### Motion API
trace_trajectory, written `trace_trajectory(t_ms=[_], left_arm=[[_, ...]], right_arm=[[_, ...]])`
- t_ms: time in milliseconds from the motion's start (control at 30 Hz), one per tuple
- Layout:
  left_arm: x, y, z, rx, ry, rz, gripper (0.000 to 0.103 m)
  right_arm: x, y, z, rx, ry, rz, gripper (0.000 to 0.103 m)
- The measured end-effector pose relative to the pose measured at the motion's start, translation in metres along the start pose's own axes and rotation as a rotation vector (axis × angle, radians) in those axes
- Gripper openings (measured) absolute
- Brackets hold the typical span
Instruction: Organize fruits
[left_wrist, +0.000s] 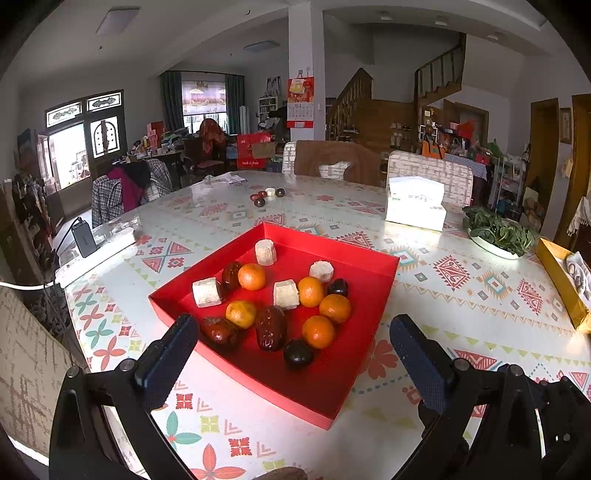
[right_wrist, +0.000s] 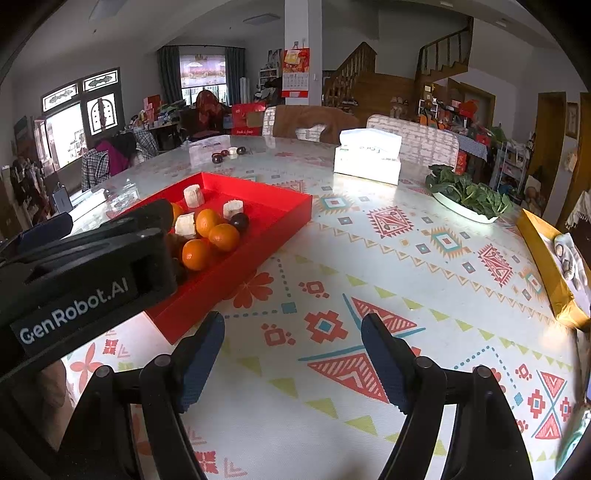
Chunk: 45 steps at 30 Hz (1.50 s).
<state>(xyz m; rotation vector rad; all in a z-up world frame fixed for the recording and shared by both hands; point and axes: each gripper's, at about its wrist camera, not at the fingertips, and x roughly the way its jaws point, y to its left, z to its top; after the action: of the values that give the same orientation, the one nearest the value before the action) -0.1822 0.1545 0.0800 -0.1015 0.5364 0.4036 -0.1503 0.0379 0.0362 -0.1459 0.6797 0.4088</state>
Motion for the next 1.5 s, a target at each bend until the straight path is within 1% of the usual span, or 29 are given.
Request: trace_trajectory(t_ms=[967,1500], left_arm=[[0.014,0.002,-0.008,-0.020,0.065,-0.016,0.103],[0.018,0.004,-0.008,-0.022,0.079,-0.022,0.103]], right_arm=[[0.010,0.002,-0.001,-0.006,0.031,0.009,0.082],[0.013,0.003,-0.001,-0.009,0.042,0.008,0.082]])
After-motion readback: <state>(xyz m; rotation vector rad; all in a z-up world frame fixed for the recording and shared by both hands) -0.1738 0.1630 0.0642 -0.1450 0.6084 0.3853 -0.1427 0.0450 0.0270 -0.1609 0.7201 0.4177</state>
